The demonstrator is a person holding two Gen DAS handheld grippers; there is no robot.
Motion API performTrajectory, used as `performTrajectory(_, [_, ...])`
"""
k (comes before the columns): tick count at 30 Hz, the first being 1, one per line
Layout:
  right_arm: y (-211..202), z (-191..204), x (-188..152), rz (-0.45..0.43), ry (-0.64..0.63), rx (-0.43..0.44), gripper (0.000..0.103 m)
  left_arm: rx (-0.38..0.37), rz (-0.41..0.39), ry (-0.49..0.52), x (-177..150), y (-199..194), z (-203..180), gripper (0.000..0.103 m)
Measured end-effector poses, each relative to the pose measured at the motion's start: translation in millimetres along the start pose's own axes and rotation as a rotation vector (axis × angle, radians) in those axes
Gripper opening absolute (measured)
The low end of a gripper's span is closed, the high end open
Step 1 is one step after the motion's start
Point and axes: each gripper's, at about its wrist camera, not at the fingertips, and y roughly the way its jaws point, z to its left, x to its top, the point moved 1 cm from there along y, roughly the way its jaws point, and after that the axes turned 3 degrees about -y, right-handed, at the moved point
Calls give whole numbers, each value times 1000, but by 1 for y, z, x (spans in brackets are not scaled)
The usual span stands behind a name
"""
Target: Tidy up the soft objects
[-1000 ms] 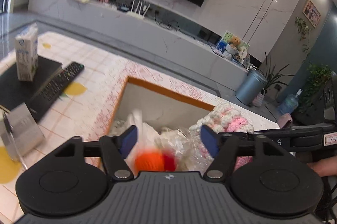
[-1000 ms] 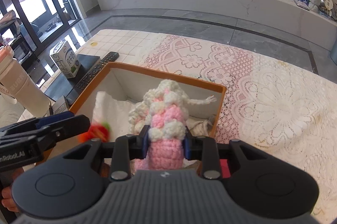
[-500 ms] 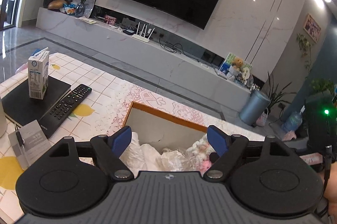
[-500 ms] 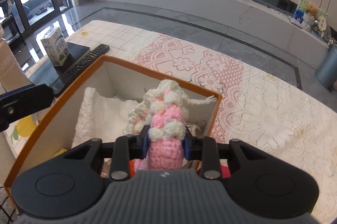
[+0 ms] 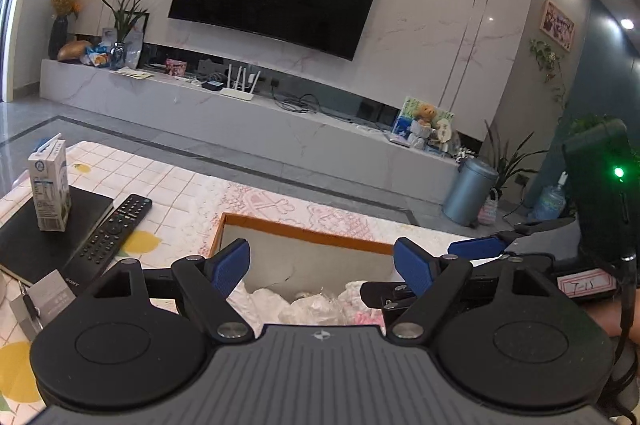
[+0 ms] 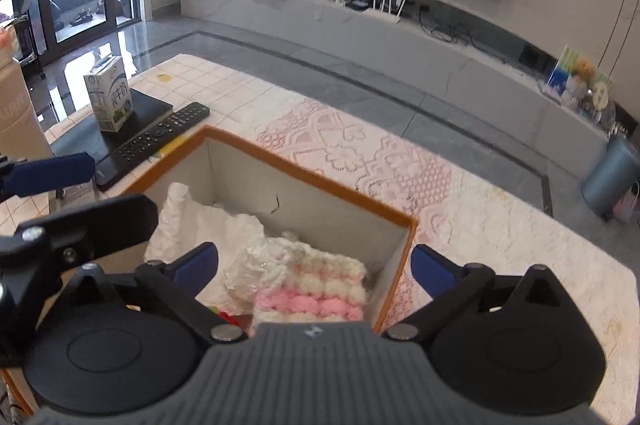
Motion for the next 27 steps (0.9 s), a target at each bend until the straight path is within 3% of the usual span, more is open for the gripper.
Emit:
performTrajectory(3, [-11, -5, 1, -37, 34, 26, 100, 7, -17, -5, 5, -4, -1, 96])
performTrajectory(6, [-21, -8, 1, -61, 55, 16, 100, 21, -48, 63, 12, -10, -7, 96])
performTrajectory(16, [-65, -22, -5, -143, 77, -68, 100, 88, -258, 195, 27, -58, -54, 96])
performTrajectory(23, [-126, -27, -23, -209, 26, -78, 100, 133, -316, 225, 30, -90, -95, 96])
performTrajectory(27, [-163, -27, -41, -261, -2, -124, 100, 151, -270, 262, 30, -99, -111, 95])
